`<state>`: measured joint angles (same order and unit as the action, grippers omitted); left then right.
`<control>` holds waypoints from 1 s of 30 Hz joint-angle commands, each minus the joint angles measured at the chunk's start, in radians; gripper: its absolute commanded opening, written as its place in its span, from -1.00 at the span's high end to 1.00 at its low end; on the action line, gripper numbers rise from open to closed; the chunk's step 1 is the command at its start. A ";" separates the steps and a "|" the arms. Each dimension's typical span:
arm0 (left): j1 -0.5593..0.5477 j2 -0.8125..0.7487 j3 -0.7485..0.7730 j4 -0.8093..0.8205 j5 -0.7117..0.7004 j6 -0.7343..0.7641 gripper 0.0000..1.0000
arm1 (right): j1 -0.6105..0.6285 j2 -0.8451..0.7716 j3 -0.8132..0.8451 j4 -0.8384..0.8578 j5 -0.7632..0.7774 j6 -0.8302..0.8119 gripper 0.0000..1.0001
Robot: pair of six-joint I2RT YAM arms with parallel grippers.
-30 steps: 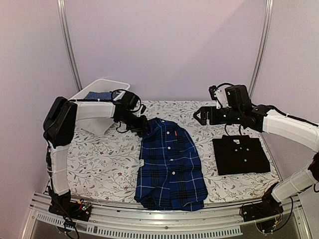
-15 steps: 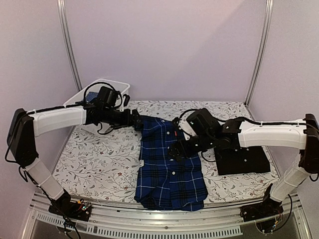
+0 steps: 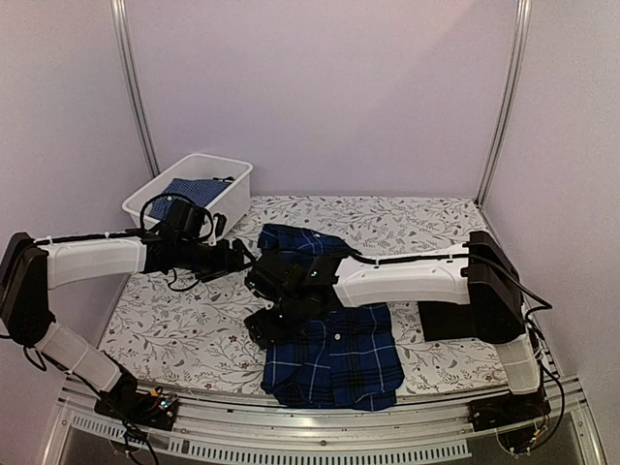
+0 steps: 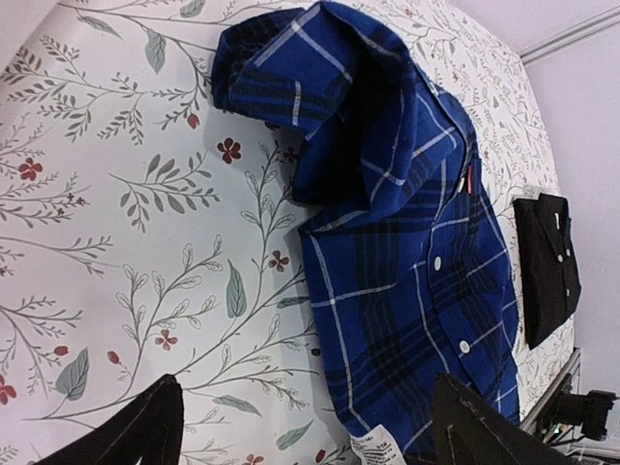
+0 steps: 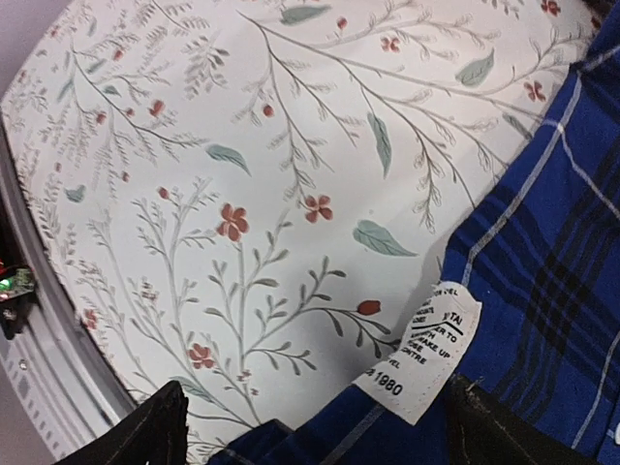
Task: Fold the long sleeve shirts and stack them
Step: Flatten out the crumpled shirt at the center of the board.
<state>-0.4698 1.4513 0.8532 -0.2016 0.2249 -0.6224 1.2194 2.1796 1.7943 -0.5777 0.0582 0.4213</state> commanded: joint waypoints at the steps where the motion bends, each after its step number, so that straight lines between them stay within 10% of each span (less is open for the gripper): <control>1: 0.012 -0.022 -0.028 0.059 0.012 -0.022 -0.77 | -0.015 0.067 0.024 -0.143 0.081 0.060 -0.68; 12: 0.000 0.080 -0.003 0.141 0.085 -0.040 -0.69 | -0.106 -0.104 -0.039 -0.171 0.211 0.050 1.00; 19: -0.044 0.234 0.113 0.163 0.110 -0.032 -0.31 | -0.359 -0.431 -0.324 -0.097 0.245 0.078 1.00; 30: -0.153 0.464 0.307 0.178 0.149 -0.060 -0.26 | -0.690 -0.666 -0.707 0.025 0.117 0.100 0.90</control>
<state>-0.5808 1.8637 1.1030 -0.0425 0.3481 -0.6674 0.5224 1.5337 1.1110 -0.5842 0.2173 0.5156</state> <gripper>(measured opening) 0.630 0.040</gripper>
